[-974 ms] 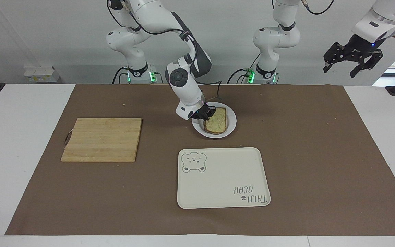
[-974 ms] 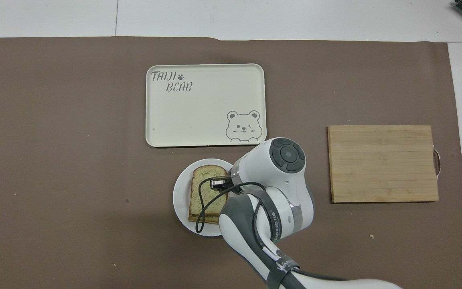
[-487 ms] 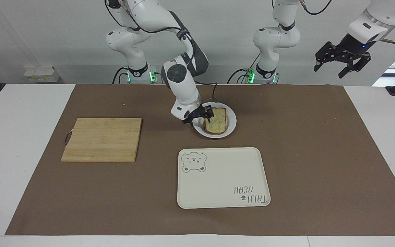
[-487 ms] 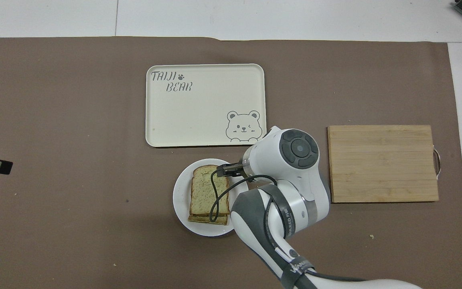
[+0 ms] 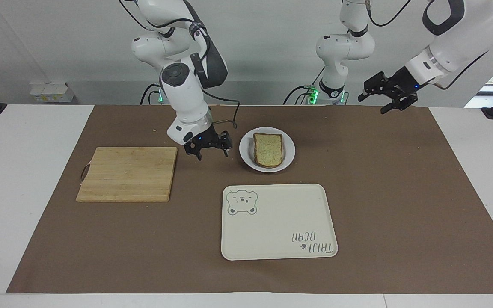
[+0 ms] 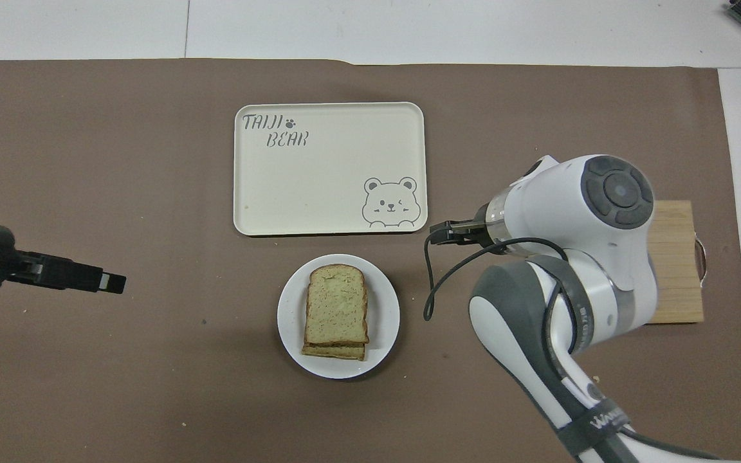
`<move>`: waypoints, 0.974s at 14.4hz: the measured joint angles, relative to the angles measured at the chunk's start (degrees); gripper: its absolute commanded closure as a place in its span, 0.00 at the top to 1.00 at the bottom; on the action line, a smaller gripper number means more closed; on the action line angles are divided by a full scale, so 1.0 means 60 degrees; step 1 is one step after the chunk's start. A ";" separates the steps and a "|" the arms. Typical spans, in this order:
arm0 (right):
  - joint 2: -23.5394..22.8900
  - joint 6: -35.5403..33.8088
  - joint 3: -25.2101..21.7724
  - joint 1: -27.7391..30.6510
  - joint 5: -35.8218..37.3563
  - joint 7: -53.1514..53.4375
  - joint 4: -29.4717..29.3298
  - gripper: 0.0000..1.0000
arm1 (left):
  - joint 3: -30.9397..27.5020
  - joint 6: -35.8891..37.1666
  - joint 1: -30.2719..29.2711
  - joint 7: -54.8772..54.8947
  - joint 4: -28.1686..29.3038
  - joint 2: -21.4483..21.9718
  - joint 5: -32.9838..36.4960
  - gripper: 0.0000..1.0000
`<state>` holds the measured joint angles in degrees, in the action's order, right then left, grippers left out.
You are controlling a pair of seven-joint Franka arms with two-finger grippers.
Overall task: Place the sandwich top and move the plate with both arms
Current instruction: 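Release the bread with the right gripper while the left gripper reaches the plate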
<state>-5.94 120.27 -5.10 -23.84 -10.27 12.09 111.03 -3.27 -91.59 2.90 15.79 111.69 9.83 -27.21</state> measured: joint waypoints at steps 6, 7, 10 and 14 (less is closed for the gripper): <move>0.0431 -0.1093 -0.0014 0.1165 0.0161 -0.0760 -0.0196 1.00 | 0.0094 -0.3354 0.1498 0.0851 0.3181 0.0279 -0.2742 0.99; 0.0520 -0.1255 -0.0017 0.1365 0.0283 -0.0846 -0.0231 1.00 | 0.0095 -0.3672 0.1603 0.1327 0.3555 0.0256 -0.3345 0.97; 0.0791 -0.1965 -0.0020 0.1804 0.0807 -0.0879 -0.0547 1.00 | 0.0088 -0.4306 0.1723 0.3241 0.4535 -0.0103 -0.5077 0.90; 0.0965 -0.2847 -0.0029 0.2417 0.0923 -0.0879 -0.1331 1.00 | 0.0082 -0.4425 0.1725 0.4985 0.4779 -0.1085 -0.6453 0.84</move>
<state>-0.15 103.19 -5.27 -9.34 -4.73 6.81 103.04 -2.77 -118.14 13.25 45.70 140.36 3.32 -65.93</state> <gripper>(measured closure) 0.000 0.110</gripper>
